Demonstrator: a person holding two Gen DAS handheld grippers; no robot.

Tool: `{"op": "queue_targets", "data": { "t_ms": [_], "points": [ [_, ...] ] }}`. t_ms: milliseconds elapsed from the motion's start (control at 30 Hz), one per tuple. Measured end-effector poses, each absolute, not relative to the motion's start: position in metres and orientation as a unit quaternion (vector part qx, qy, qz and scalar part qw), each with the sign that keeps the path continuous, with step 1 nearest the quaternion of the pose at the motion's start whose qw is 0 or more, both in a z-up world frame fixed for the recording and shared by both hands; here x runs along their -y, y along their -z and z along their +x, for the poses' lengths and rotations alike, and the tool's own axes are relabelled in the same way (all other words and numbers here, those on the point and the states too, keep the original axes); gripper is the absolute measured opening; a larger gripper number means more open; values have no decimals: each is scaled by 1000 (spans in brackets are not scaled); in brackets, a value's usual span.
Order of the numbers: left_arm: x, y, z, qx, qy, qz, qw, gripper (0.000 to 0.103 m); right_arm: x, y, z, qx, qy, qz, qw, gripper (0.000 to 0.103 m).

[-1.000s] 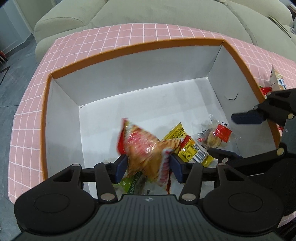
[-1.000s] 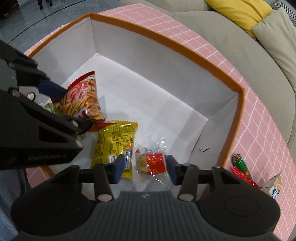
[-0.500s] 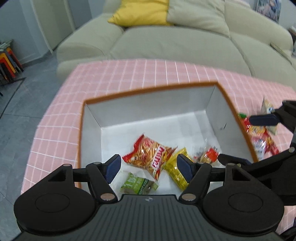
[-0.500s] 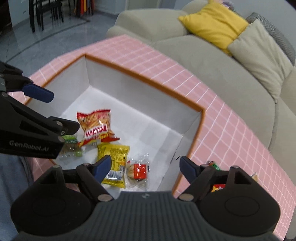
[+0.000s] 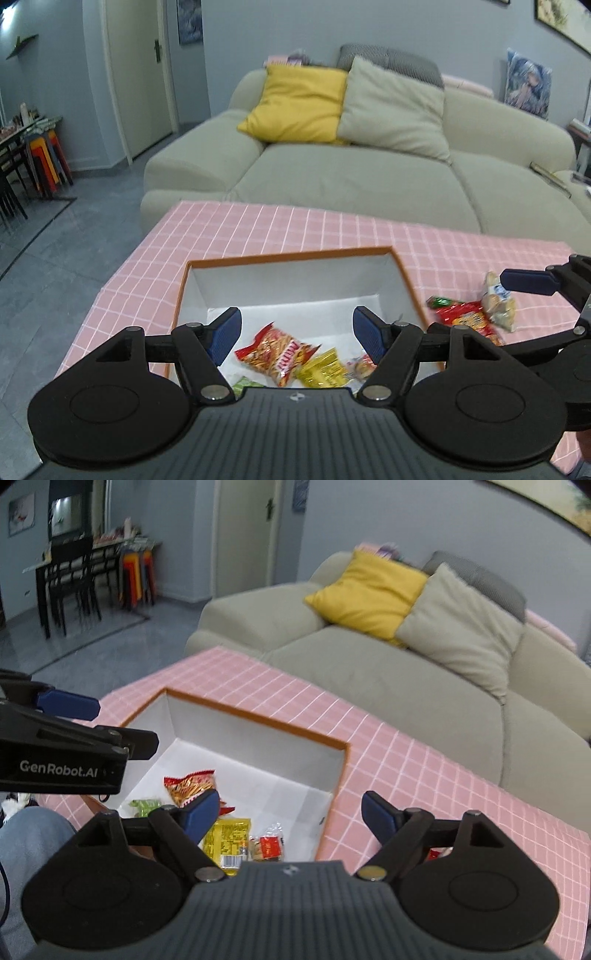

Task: Organize snacks
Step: 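Move both tools back toward the remaining snacks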

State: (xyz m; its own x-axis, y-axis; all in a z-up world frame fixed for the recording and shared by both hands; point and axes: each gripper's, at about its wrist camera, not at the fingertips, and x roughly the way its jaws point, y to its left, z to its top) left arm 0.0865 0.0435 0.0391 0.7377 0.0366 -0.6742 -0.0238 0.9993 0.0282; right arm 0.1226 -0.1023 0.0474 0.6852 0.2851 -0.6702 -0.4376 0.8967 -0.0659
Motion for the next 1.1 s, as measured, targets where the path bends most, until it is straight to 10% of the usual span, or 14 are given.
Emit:
{"op": "queue_targets", "data": {
  "t_ms": [1100],
  "points": [
    [67, 49, 45, -401, 148, 40, 903, 82, 241, 71, 28, -393, -81, -72, 913, 86]
  ]
}}
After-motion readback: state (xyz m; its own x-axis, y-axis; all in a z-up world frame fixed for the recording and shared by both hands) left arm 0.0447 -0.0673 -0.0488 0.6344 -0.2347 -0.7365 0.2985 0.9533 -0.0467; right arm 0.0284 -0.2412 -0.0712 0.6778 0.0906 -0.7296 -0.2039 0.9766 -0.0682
